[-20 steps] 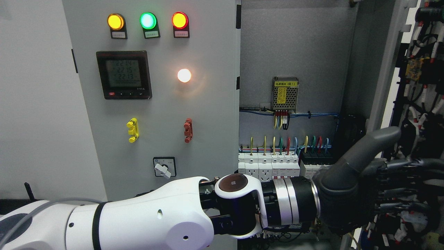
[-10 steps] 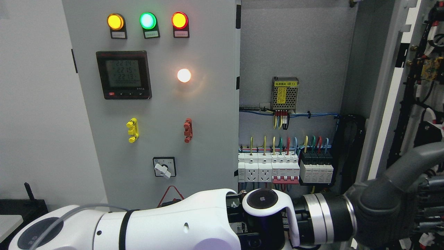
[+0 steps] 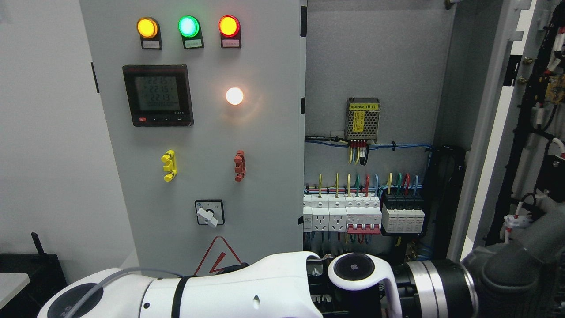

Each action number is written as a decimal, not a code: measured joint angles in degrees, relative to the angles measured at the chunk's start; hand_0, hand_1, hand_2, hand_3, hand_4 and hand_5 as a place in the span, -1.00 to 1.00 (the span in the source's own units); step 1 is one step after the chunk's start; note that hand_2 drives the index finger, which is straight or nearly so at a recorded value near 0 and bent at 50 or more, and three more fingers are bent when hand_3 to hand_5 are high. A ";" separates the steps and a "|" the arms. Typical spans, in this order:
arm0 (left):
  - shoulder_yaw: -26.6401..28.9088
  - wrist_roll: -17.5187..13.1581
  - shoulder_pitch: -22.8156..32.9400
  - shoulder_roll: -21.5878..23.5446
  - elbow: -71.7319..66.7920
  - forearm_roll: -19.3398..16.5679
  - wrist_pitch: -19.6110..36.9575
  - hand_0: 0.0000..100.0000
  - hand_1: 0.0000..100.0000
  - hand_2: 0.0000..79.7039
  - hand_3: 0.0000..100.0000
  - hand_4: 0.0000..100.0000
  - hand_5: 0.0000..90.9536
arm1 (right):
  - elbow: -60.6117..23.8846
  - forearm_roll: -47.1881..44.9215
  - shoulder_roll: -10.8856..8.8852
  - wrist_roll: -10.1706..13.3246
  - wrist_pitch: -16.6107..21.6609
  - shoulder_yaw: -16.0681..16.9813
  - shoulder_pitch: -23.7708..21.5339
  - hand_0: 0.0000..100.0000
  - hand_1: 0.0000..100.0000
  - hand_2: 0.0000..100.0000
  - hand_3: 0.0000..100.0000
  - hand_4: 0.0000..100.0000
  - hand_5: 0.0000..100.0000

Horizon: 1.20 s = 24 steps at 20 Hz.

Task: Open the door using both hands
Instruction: 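Withdraw the left hand downward out of the cabinet opening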

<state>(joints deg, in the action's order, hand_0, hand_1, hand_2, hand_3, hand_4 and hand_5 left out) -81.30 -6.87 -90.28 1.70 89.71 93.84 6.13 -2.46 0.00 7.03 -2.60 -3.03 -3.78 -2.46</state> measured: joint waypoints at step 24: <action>13.65 -16.09 17.48 13.36 2.34 -9.30 -16.14 -1.00 -1.00 -1.00 -1.00 -1.00 -1.00 | 0.00 0.00 0.00 0.00 0.02 0.00 0.00 -0.23 -1.00 -1.00 -1.00 -1.00 -1.00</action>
<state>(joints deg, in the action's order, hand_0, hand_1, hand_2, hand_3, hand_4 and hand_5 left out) -67.65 -22.96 -72.80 15.05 92.05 84.53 -10.01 -2.46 0.00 7.03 -2.60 -3.02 -3.78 -2.46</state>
